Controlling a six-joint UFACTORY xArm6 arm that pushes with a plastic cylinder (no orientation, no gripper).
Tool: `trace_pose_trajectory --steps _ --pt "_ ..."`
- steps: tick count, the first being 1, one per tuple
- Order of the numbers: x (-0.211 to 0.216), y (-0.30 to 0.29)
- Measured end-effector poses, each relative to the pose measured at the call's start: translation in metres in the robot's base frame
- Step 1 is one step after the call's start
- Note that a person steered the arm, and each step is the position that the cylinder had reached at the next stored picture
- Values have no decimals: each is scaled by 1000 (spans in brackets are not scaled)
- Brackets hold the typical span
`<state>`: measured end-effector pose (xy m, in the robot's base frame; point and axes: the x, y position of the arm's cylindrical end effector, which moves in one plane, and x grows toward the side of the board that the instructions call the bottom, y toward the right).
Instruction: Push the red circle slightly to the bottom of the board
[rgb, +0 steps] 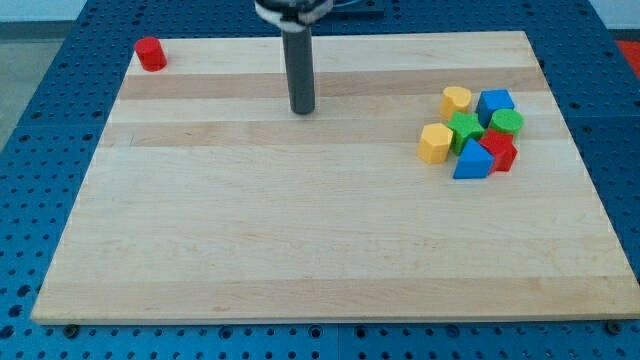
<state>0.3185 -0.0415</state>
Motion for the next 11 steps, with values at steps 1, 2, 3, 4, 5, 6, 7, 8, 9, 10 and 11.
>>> trace_pose_trajectory --steps 1,2,3,4,5,6,7,8,9,10,11 --pt "-63 -10" --pt "-119 -77" --pt "-127 -99" --pt "-127 -120" --pt "-127 -172" --pt "-127 -205" --pt "-126 -255" --pt "-125 -263" --pt "-117 -246" --pt "-99 -179" --pt "-96 -153"
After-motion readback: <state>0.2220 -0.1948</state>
